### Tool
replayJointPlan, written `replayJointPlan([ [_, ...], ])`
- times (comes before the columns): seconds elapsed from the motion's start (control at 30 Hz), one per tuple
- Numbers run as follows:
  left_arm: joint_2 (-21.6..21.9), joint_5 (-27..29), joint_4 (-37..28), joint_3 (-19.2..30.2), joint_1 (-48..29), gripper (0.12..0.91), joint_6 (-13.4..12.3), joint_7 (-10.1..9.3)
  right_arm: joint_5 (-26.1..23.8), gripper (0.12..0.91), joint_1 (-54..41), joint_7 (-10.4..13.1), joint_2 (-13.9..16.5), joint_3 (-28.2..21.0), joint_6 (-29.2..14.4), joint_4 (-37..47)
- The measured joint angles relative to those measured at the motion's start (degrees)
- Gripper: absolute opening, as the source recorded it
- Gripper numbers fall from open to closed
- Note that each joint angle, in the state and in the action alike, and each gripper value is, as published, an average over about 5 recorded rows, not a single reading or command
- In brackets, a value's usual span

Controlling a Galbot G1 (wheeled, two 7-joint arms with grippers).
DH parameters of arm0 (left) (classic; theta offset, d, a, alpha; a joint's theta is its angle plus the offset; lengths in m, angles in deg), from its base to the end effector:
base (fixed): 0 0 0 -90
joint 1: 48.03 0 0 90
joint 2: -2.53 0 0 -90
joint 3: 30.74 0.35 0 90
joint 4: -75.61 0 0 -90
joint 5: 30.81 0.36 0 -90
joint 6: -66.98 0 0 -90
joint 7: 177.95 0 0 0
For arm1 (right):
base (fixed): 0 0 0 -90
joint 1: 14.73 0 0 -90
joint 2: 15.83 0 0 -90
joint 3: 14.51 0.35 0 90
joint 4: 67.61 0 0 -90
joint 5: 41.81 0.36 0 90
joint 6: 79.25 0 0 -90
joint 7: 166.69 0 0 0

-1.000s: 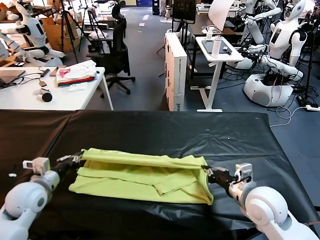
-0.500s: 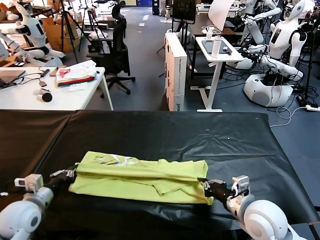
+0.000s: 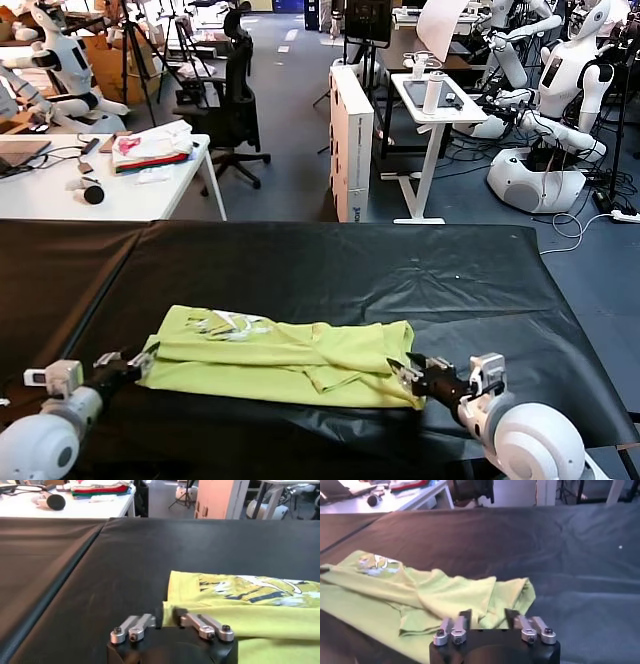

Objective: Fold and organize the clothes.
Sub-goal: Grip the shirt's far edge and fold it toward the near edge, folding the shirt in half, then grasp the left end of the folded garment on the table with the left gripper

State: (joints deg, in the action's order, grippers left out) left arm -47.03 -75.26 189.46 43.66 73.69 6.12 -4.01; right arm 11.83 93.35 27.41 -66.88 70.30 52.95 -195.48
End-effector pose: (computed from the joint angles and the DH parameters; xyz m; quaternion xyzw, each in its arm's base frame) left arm 0.2182 0.2000 -0.2502 0.0107 -0.9588 -0.0082 0.2836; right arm 0.2329 -0.0611 -0.1986 0.1731 -0.9341 -0.0395 0.3099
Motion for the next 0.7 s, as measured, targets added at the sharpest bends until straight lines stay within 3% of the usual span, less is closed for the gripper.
replayJointPlan([
  [0.13, -0.06, 0.88, -1.46, -0.33, -1.56, 0.901, -0.60, -0.95, -1.42, 0.905, -1.81, -0.23, -1.78, 0.46, 0.00, 2.58],
  [0.33, -0.34, -0.76, -4.36, 0.97, -5.62, 0.907, -0.51, -0.92, -3.40, 0.907, -3.81, -0.96, -4.64, 0.33, -0.15, 6.83],
  [0.7, -0.48, -1.69, -8.06, 6.63, -14.72, 0.907, 1.08, 0.33, -4.50, 0.907, -6.52, -1.21, -8.79, -1.00, -4.26, 11.81],
])
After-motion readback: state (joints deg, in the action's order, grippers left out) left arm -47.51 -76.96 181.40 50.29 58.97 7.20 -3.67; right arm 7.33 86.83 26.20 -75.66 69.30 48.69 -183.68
